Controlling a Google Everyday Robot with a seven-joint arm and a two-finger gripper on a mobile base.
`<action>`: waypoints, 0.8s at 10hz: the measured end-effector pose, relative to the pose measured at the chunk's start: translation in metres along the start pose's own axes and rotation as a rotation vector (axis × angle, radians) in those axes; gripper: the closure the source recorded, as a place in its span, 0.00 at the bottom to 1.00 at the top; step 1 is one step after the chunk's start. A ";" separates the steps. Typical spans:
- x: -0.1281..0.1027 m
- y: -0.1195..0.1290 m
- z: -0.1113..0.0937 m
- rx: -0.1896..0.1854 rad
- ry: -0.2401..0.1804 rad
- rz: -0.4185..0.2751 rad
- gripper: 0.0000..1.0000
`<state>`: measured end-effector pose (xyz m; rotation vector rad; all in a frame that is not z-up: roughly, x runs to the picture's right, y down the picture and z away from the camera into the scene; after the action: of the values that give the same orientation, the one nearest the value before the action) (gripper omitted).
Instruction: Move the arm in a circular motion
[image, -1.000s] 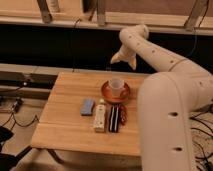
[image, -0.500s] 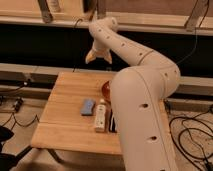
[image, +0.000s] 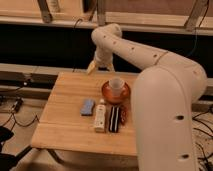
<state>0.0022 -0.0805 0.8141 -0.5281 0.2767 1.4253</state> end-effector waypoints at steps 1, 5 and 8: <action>0.020 -0.042 0.000 0.031 0.021 0.092 0.20; 0.039 -0.186 -0.029 0.202 -0.021 0.395 0.20; -0.011 -0.223 -0.044 0.252 -0.094 0.496 0.20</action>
<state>0.2249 -0.1248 0.8223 -0.1873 0.5301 1.8553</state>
